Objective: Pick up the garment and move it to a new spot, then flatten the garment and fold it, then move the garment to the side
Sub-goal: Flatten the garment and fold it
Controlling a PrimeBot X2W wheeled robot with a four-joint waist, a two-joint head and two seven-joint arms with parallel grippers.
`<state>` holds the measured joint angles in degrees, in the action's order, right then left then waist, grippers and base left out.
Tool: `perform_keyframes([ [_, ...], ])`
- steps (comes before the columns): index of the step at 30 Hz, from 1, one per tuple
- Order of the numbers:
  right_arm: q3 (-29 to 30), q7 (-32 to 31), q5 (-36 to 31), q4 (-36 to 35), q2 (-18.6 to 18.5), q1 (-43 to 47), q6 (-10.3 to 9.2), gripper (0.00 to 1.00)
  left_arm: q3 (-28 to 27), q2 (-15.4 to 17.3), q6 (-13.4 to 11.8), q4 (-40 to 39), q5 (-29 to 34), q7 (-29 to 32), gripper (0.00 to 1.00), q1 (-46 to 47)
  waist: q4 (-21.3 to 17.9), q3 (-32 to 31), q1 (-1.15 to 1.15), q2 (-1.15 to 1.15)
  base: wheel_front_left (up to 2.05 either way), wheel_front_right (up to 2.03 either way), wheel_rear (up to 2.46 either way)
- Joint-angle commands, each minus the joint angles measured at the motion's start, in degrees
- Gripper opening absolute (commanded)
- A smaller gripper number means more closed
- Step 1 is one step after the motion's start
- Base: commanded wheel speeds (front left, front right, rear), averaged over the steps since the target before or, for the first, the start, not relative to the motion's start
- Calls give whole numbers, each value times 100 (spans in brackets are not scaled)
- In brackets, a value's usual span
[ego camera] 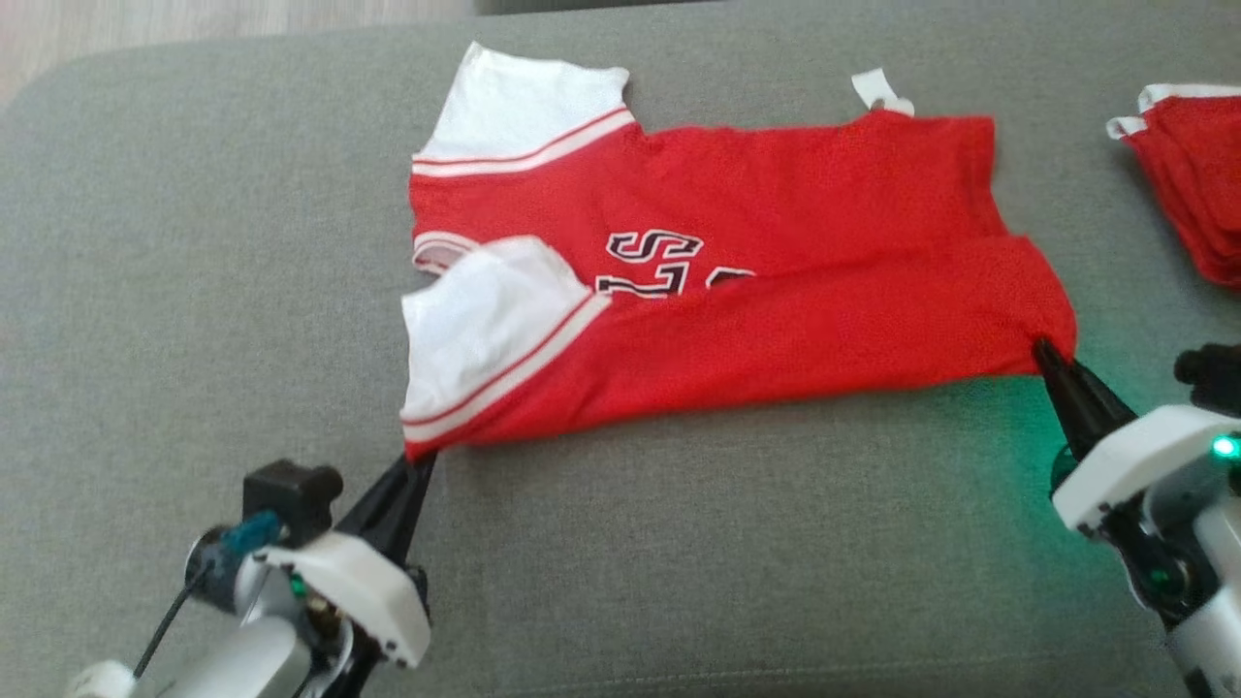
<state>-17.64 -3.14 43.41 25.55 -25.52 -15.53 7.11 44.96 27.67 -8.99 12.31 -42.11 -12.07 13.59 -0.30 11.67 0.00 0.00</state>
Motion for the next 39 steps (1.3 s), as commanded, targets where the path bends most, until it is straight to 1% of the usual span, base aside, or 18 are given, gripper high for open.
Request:
perform_keyframes([
  [1,-49,-26,78,-225,-237,79,37,0,-219,268,45,-269,-58,45,0,12,-30,-71,0,0,0,0,0],
  [4,-87,-145,190,-374,-390,281,37,0,-178,488,88,-615,-180,220,0,-244,-38,-161,0,0,0,0,0],
  [5,-87,-145,190,-374,-390,281,37,0,-178,488,88,-615,-180,220,0,-244,-38,-161,0,0,0,0,0],
  [10,16,-255,353,-582,-628,753,37,0,-71,780,74,-1080,-274,419,0,-640,10,-301,0,0,0,0,0],
  [17,220,-408,365,-906,-901,1413,37,0,148,923,7,-1634,-384,656,0,-1092,34,-429,0,0,0,0,0],
  [22,469,-588,257,-1015,-1031,1837,37,0,320,965,-97,-1935,-365,819,0,-1302,83,-499,0,0,0,0,0],
  [27,769,-931,-68,-947,-967,2130,37,0,436,960,-115,-1852,-426,966,0,-1413,84,-498,0,0,0,0,0],
  [32,1048,-1239,-415,-1089,-689,2150,37,0,437,880,-92,-1632,-634,1109,0,-1421,68,-460,0,0,0,0,0],
  [33,1077,-1277,-452,-1115,-649,2150,37,32,442,862,-82,-1582,-641,1115,0,-1405,64,-459,0,0,0,0,0],
  [34,1105,-1315,-486,-1139,-616,2153,37,95,434,822,-68,-1529,-690,1120,0,-1403,60,-460,0,0,0,0,0],
  [35,1141,-1341,-520,-1160,-585,2158,37,100,422,774,-60,-1468,-774,1153,34,-1409,54,-460,0,0,0,0,0],
  [36,1174,-1364,-550,-1184,-555,2163,37,100,432,749,-49,-1425,-793,1182,95,-1389,48,-461,0,0,0,0,0],
  [37,1221,-1363,-574,-1226,-528,2169,37,100,428,714,-57,-1392,-808,1186,100,-1372,42,-464,0,0,0,0,0],
  [39,1326,-1341,-593,-1342,-478,2186,37,100,408,676,-52,-1380,-820,1154,100,-1343,23,-465,0,0,0,0,0],
])
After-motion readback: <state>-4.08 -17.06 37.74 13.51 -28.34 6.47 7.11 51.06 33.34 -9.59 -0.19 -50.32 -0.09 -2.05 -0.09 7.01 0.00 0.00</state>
